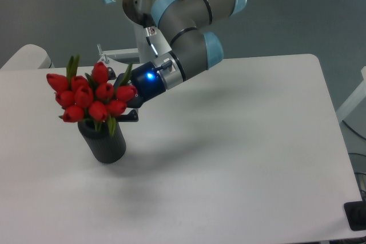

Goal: Insert the flowers into the vase
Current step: 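Lower the tulip stems into the black vase opening, then open the gripper to release the tulips in the vase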

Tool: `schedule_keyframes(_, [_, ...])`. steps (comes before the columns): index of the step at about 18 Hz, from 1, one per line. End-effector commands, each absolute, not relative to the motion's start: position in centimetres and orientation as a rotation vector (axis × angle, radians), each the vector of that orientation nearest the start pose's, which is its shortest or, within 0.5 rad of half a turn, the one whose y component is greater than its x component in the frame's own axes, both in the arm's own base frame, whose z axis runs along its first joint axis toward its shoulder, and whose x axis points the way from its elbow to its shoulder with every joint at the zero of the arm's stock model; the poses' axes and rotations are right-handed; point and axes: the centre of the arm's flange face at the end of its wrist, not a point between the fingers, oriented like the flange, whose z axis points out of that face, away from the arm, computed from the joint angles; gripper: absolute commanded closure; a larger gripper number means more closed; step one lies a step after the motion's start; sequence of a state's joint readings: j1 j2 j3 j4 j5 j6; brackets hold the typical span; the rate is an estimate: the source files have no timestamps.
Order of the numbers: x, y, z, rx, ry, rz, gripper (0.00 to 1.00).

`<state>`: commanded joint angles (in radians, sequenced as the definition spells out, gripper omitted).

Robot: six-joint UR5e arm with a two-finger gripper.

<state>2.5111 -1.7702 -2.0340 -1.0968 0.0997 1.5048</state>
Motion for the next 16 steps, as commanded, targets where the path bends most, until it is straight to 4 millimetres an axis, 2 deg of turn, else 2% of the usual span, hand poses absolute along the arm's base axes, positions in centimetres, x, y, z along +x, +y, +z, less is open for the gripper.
schedule_keyframes(2, [-25.7,47.5,30.1,-1.678,0.345,-0.673,0.54])
schedule_keyframes(4, [-25.5,47.4,29.3,-1.676,0.352,-0.67,0.39])
schedule_keyframes(8, [-25.4,47.3,29.1,-1.676,0.351,-0.672,0.2])
schedule_keyframes(9, [-25.3,47.3,29.1,-1.677,0.35,-0.673,0.07])
schedule_keyframes(10, [-25.3,47.2,29.0,-1.679,0.347,-0.674,0.0])
schedule_keyframes(16, [-25.8,46.8,28.9,-1.683,0.339,-0.666,0.0])
